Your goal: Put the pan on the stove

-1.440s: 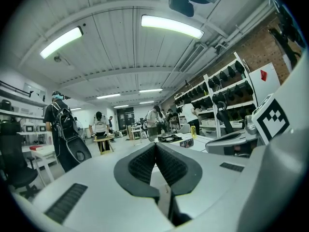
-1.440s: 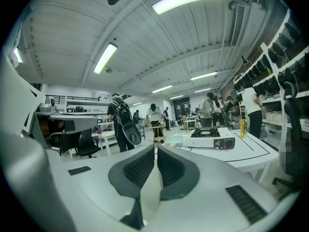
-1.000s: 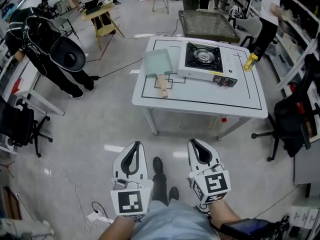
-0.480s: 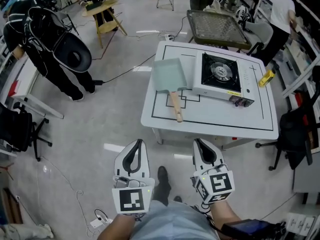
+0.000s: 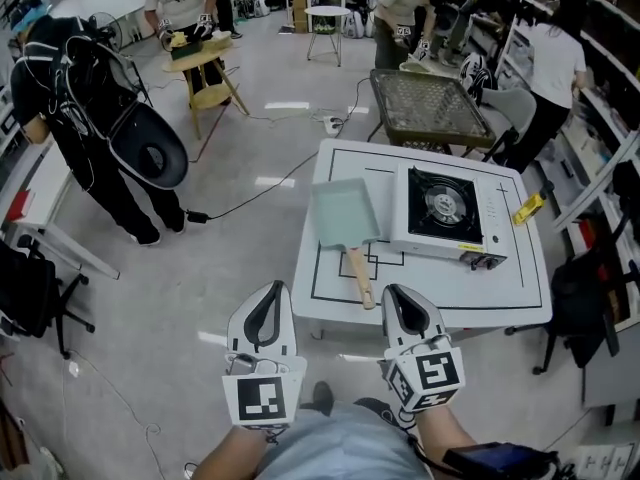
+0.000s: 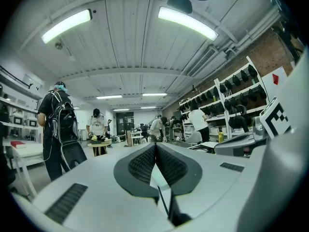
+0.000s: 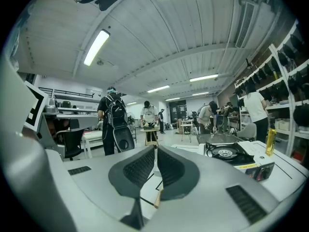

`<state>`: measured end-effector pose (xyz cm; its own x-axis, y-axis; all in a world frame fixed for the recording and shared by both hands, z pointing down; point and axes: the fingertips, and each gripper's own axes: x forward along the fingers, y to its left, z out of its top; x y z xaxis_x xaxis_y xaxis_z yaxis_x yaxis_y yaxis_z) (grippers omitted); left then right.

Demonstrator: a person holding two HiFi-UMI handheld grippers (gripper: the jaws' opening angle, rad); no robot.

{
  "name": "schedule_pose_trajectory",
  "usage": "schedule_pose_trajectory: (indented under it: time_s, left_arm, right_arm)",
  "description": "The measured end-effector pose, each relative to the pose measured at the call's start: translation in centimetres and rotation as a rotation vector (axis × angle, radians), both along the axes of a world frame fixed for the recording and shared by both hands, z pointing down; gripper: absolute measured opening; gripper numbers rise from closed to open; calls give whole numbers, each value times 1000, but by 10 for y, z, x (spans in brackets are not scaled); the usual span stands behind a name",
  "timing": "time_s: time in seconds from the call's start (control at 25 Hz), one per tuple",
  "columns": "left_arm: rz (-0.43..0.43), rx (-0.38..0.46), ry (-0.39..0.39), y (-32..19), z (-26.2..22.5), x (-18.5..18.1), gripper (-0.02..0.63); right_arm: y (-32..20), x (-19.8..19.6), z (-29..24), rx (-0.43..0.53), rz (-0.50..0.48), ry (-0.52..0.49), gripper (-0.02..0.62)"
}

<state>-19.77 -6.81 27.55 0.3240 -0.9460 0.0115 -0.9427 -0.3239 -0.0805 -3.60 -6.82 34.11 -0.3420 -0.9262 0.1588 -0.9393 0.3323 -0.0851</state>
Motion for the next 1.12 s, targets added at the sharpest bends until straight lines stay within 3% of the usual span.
schedule_pose_trajectory:
  time_s: [0.16,0.64,0.8,1.12]
  left_arm:
    - [19,27,0,-9,-8,3,18]
    - [37,-22,-14,-60,10,43,18]
    - [17,-87,-26,-90,32,56,18]
    - [-38,-251,-84,-143,98,62,18]
  right_arm:
    - [-10,2,-8,21,12,6,51]
    - [-59,29,8,-19,-17,-19,51]
    - [-86,41,36,-110,-67,-103,52]
    - [-124,52,133,-399,-103,-330,52]
